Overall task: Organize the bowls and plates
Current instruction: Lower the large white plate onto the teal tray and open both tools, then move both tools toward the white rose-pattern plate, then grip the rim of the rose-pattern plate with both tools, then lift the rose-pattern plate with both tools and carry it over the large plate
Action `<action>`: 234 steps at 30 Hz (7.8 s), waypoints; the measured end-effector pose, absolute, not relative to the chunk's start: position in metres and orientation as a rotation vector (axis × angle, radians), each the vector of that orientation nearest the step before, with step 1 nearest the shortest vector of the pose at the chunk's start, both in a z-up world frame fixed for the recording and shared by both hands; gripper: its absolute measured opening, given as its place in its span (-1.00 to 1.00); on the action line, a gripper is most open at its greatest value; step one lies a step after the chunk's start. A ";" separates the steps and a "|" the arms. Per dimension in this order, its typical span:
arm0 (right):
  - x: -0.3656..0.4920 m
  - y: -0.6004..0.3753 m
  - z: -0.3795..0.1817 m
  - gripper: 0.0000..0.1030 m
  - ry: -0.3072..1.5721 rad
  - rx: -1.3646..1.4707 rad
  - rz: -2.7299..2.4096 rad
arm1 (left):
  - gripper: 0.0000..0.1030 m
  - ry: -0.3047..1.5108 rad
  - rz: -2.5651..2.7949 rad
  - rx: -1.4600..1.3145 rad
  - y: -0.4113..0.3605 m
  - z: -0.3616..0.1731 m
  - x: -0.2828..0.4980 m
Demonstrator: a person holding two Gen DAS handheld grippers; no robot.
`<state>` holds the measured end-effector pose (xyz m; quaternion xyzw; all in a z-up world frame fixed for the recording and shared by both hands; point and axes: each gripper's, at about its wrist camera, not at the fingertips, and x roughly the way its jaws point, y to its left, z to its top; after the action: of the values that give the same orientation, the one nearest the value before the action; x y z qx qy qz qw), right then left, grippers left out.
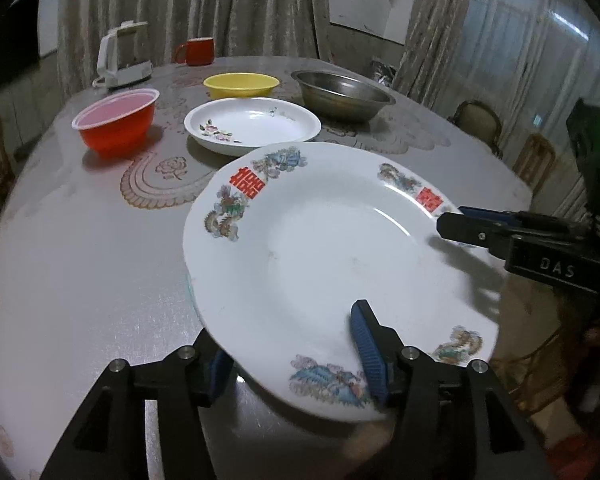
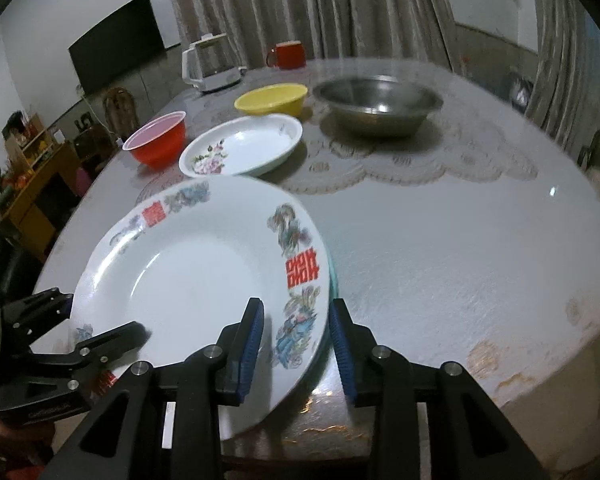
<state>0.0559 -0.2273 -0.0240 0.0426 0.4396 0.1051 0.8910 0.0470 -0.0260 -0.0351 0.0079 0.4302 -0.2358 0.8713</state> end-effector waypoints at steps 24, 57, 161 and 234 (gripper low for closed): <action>0.050 -0.232 -0.035 -0.33 0.952 0.157 0.227 | -0.41 0.891 -0.449 -0.071 0.008 -0.020 0.033; 0.073 -0.231 0.000 -0.31 0.891 0.107 0.219 | 0.22 0.863 -0.382 -0.142 0.032 -0.002 0.059; 0.256 -0.180 -0.052 -0.48 1.019 -0.119 0.440 | -0.24 0.970 -0.433 0.014 -0.021 -0.030 0.235; 0.062 -0.216 -0.020 -0.48 0.995 0.070 0.409 | -0.23 0.916 -0.539 -0.016 -0.024 -0.011 0.051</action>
<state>0.0616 -0.2157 -0.0200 0.0331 0.4739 0.1950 0.8581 0.0513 -0.0240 -0.0107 -0.0078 0.4366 -0.2572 0.8621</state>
